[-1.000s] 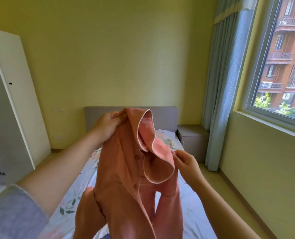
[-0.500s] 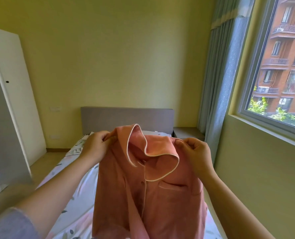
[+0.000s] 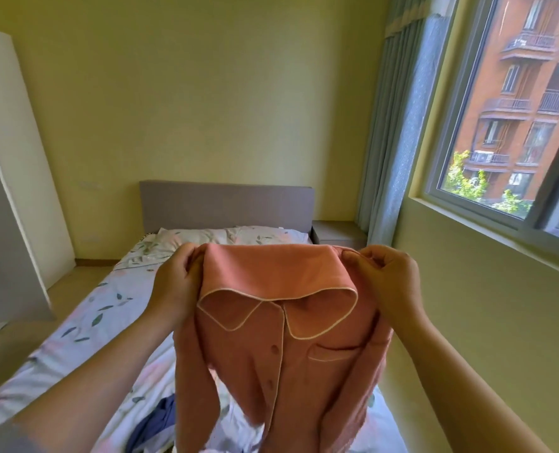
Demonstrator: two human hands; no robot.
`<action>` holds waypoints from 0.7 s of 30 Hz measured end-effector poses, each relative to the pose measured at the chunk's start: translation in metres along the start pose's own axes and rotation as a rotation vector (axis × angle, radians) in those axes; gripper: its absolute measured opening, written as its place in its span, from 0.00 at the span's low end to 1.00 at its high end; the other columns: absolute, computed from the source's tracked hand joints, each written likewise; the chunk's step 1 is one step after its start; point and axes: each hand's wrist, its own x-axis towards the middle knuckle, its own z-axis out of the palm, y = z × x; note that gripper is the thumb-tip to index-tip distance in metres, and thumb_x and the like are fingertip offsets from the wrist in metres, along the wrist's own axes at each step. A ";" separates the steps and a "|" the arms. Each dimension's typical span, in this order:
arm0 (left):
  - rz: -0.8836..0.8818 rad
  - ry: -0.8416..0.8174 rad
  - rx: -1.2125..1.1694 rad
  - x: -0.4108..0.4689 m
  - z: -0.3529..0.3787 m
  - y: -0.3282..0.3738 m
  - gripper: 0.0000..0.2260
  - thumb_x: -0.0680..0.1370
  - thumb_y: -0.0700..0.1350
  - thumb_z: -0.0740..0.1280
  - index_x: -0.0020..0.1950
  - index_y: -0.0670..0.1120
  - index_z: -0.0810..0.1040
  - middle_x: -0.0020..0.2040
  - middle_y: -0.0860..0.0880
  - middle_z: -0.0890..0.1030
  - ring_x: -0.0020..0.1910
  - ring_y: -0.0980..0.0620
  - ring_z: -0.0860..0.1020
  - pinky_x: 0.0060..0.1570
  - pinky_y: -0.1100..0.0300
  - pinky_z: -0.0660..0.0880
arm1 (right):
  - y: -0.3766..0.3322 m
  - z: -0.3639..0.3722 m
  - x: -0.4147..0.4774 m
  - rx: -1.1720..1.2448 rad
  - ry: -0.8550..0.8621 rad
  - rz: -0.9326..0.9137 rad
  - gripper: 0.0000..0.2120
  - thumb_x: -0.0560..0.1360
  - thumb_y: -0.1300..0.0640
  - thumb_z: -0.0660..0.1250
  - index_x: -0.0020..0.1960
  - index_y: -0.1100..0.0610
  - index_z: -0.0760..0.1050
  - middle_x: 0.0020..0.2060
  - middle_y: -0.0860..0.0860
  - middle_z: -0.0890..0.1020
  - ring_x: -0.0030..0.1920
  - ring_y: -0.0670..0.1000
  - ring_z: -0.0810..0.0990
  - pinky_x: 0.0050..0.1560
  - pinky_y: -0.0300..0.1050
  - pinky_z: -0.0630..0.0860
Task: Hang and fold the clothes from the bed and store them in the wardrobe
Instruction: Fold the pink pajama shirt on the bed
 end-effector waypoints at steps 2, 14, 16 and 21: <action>0.032 -0.023 -0.053 -0.021 -0.013 0.013 0.14 0.81 0.49 0.61 0.44 0.40 0.74 0.39 0.42 0.77 0.38 0.49 0.73 0.36 0.54 0.67 | -0.008 -0.015 -0.019 -0.003 0.018 0.007 0.12 0.70 0.43 0.75 0.33 0.47 0.79 0.24 0.42 0.77 0.26 0.40 0.70 0.26 0.32 0.65; 0.108 -0.143 -0.156 -0.112 -0.087 0.052 0.22 0.73 0.63 0.60 0.46 0.46 0.80 0.40 0.46 0.81 0.40 0.53 0.76 0.43 0.49 0.73 | -0.064 -0.088 -0.119 0.011 -0.058 0.059 0.14 0.70 0.46 0.75 0.31 0.53 0.80 0.21 0.48 0.70 0.26 0.41 0.65 0.26 0.33 0.62; 0.103 -0.170 -0.143 -0.114 -0.085 0.050 0.14 0.73 0.63 0.61 0.44 0.56 0.81 0.38 0.55 0.81 0.38 0.62 0.76 0.40 0.62 0.73 | -0.059 -0.090 -0.122 0.017 -0.084 0.074 0.14 0.70 0.46 0.75 0.32 0.55 0.81 0.23 0.55 0.72 0.28 0.42 0.65 0.28 0.39 0.64; 0.031 -0.301 -0.022 -0.115 -0.050 0.005 0.19 0.77 0.58 0.65 0.36 0.44 0.75 0.31 0.46 0.75 0.31 0.52 0.72 0.34 0.54 0.68 | -0.005 -0.072 -0.131 -0.096 -0.181 0.165 0.22 0.64 0.36 0.72 0.32 0.57 0.80 0.22 0.47 0.70 0.27 0.42 0.65 0.28 0.40 0.65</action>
